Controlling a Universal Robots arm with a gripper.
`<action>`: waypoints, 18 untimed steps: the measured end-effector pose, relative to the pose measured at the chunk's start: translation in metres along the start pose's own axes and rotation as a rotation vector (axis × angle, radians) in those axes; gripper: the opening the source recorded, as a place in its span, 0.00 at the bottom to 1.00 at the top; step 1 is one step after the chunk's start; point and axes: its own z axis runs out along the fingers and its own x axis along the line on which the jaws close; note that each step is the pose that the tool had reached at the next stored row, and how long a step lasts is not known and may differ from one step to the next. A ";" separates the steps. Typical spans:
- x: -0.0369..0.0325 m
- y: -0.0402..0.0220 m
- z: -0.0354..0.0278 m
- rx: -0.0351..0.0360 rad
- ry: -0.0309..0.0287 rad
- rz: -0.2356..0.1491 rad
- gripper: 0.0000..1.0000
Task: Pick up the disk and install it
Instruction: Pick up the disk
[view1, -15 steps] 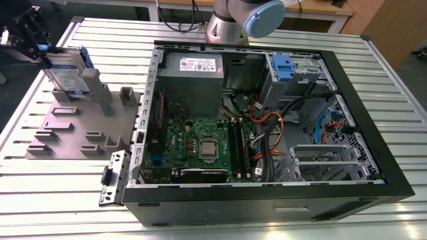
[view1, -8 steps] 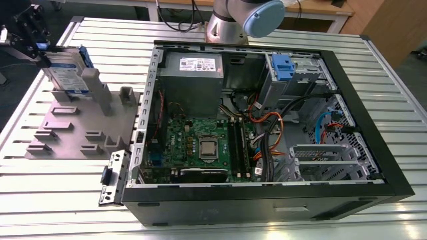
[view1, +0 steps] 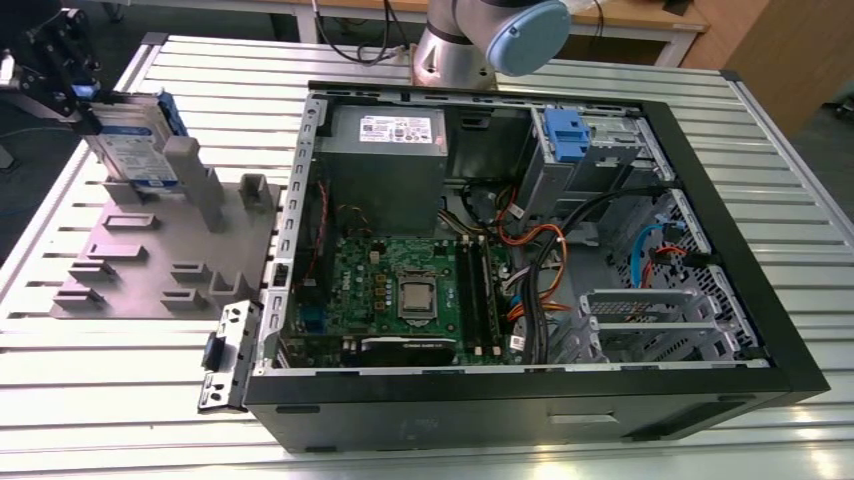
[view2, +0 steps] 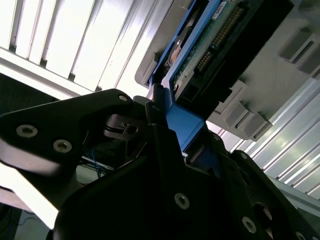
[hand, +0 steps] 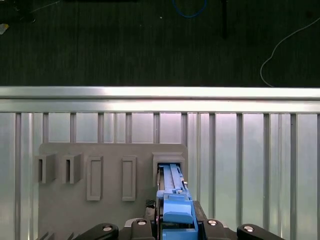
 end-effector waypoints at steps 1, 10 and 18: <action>0.0000 0.0000 -0.0007 0.0002 -0.0001 0.000 0.36; -0.0002 -0.0002 -0.0078 0.0004 -0.0002 0.000 0.36; -0.0003 -0.0002 -0.0123 0.0005 -0.0002 0.000 0.36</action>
